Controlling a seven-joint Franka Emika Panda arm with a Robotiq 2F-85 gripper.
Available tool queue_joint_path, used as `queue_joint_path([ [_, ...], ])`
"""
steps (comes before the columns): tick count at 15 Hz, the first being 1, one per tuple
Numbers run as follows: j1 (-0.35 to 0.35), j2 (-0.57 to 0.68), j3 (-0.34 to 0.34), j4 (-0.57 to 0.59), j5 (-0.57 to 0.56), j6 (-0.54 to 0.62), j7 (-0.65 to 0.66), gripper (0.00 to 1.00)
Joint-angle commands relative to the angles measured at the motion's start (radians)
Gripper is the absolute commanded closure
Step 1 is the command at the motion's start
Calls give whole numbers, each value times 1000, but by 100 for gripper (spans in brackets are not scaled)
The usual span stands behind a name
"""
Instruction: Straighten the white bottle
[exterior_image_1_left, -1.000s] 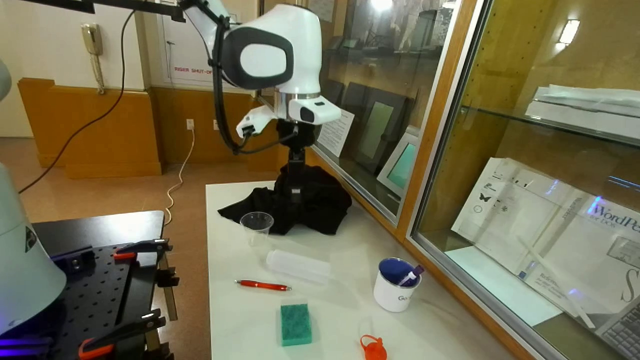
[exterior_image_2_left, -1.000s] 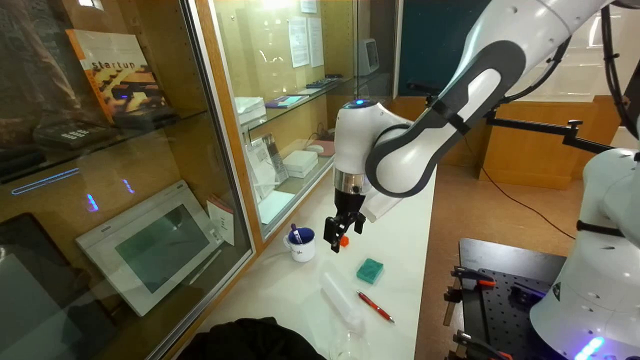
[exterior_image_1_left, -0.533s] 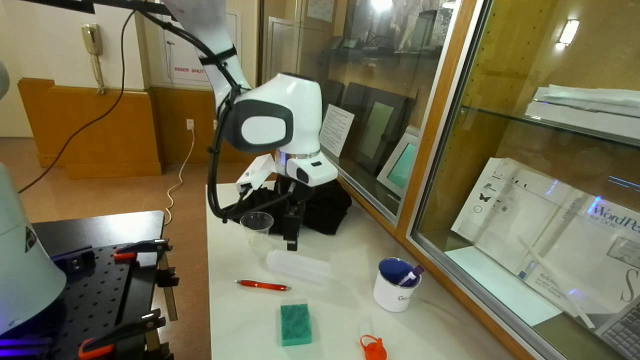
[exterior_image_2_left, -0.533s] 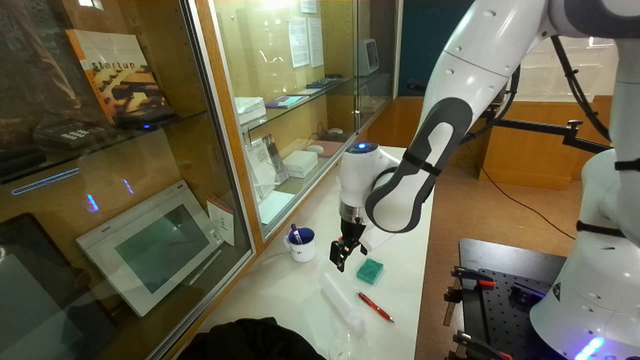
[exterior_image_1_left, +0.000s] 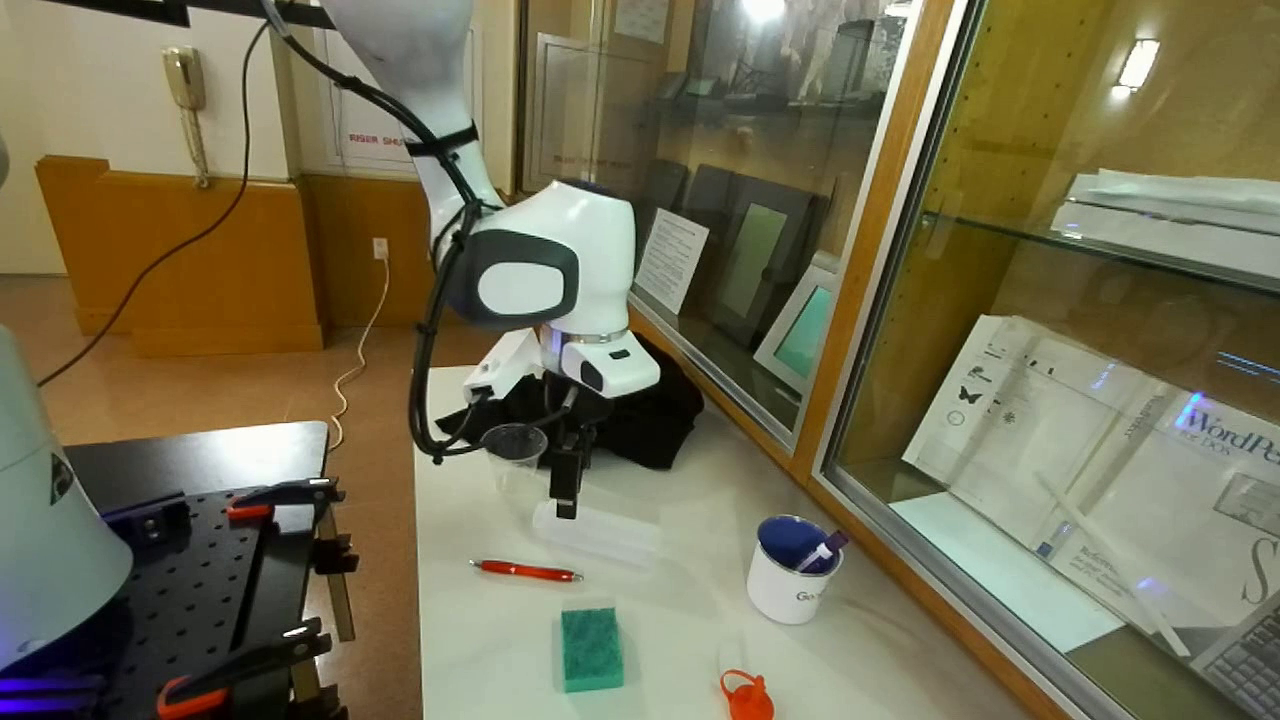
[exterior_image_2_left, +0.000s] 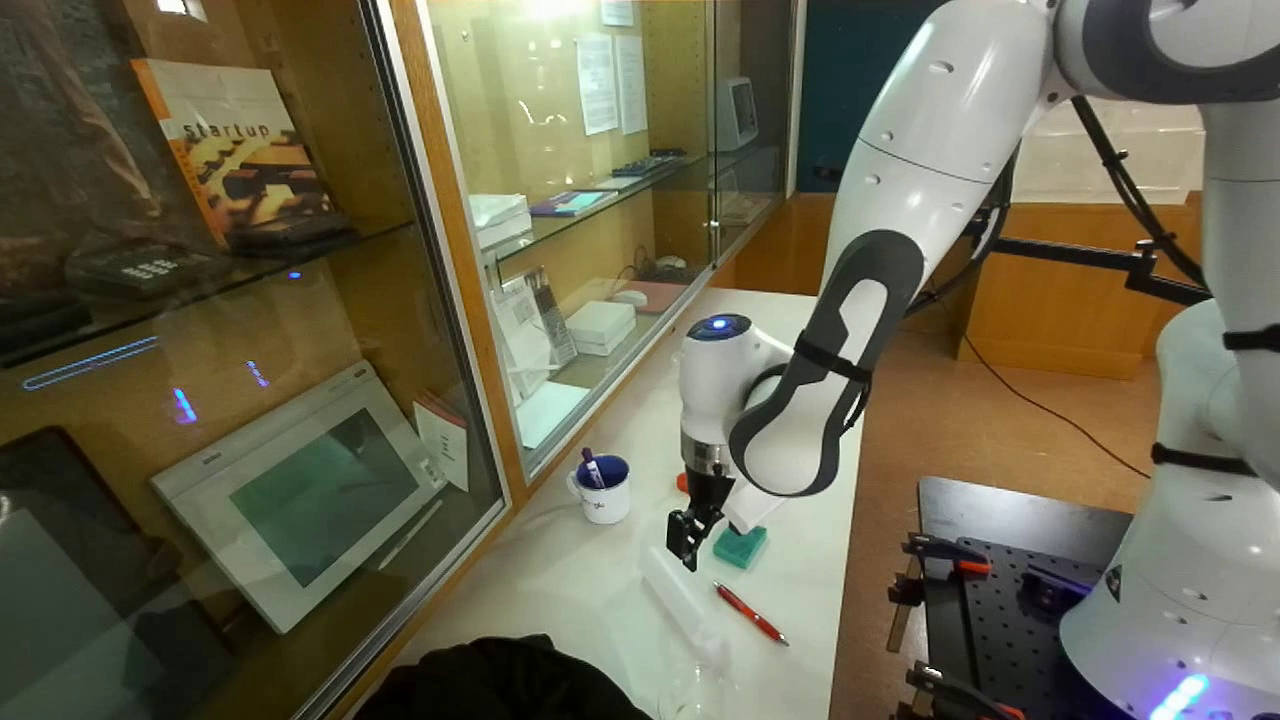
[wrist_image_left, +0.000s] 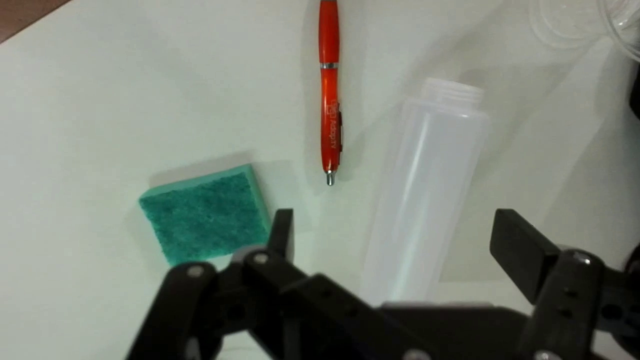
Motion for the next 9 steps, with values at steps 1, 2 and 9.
queue_joint_path([
  [1,52,54,-24,40,52,-10,44,0],
  [2,57,71,-20,48,72,-9,52,0],
  [9,33,216,56,124,241,48,-5,0],
])
